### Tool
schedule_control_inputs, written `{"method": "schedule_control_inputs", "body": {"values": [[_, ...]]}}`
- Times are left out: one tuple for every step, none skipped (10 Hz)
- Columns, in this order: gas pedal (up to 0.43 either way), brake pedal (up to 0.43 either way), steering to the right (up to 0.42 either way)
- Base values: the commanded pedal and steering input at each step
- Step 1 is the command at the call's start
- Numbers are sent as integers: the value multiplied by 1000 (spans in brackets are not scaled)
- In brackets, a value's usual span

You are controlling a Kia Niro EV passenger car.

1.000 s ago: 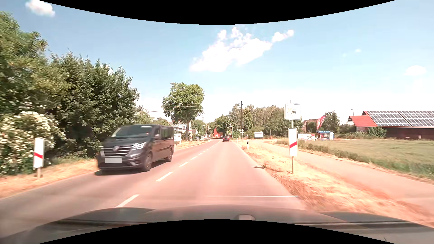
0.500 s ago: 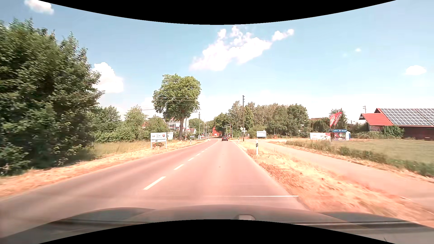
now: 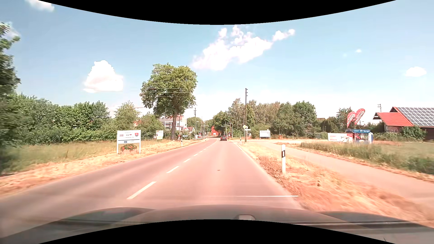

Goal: Follow the waypoints while adhering to traffic rules and regulations

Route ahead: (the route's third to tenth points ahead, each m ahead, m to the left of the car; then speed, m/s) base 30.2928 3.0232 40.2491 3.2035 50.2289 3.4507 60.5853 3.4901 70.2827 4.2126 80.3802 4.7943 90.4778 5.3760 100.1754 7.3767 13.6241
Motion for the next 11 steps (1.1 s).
{"method": "schedule_control_inputs", "body": {"values": [[79,0,0],[79,0,0],[79,0,0],[79,0,0],[79,0,-1],[79,0,-2],[79,0,-2],[79,0,-3],[67,0,-3],[67,0,-3],[67,0,-3]]}}
